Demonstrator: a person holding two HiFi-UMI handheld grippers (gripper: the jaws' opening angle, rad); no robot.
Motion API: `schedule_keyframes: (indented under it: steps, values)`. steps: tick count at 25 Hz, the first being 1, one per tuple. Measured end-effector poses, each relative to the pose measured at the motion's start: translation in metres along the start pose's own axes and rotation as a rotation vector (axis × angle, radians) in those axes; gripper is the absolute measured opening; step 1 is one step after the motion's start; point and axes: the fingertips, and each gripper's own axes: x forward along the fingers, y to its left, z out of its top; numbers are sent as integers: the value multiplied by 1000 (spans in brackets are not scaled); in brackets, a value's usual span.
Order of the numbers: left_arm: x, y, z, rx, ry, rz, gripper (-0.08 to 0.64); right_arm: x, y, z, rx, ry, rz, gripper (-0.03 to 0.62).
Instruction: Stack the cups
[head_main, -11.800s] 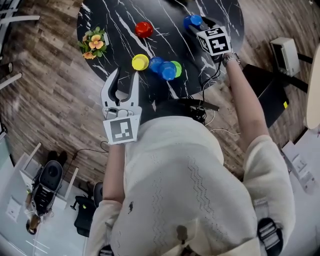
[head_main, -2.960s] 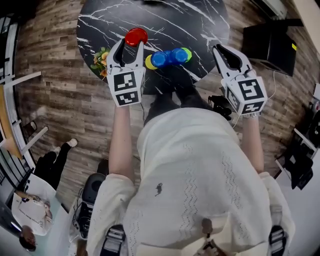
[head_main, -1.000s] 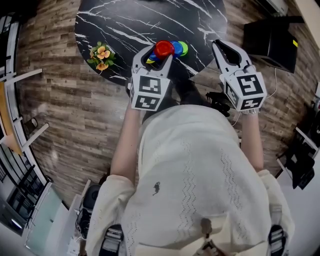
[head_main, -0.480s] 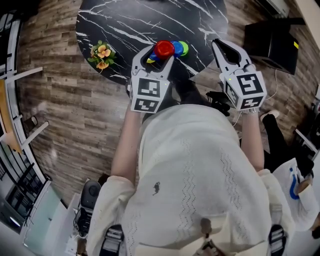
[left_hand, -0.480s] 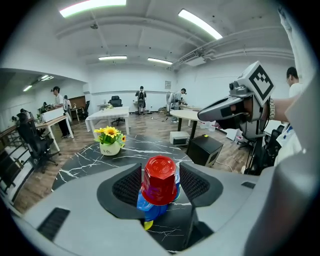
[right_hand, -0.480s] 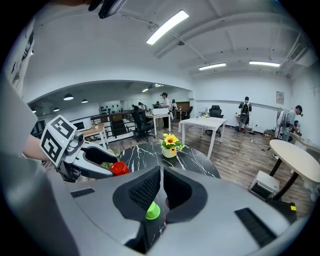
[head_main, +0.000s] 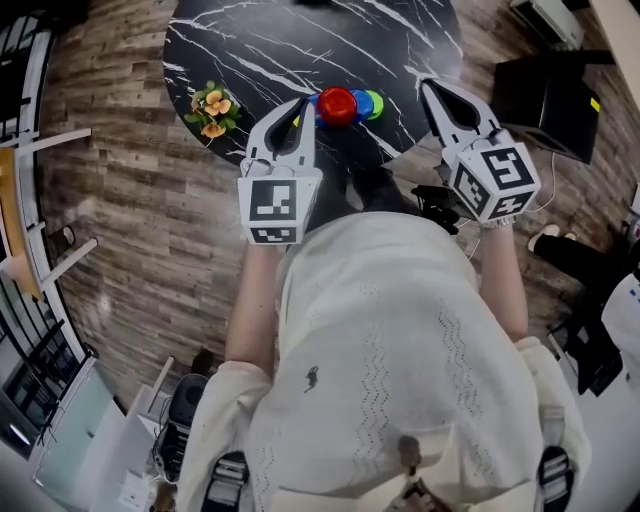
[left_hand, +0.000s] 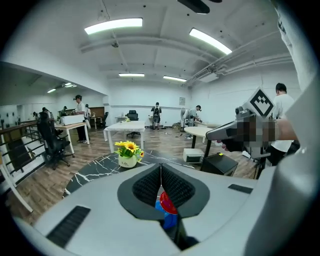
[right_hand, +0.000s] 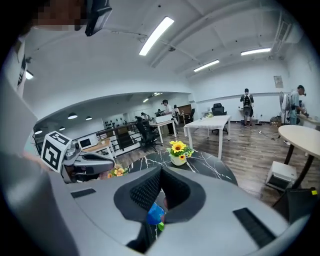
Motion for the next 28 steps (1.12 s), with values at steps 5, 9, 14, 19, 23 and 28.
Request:
schedule_keyframes:
  steps: [5,9,14,19,23,28]
  values:
    - [-15,13,2,-5,-25,59,21,-1,8,7,11,-14,26,6]
    - [-20,21,9,-13,-41,88,21,-3,11,20,-5,-36,39,6]
    - [-29,29,38,-29,-111,109,21,-11,10,48,-23,-89,34,6]
    - [-47,32,82,-36,-212,117,21,-30,11,86,-34,-161,28,6]
    - [-63,32,110,-28,-274,122,21,-46,11,113,-60,-212,21,6]
    - [-79,41,131,-30,-303,154,21,-64,17,146,-91,-283,20,6]
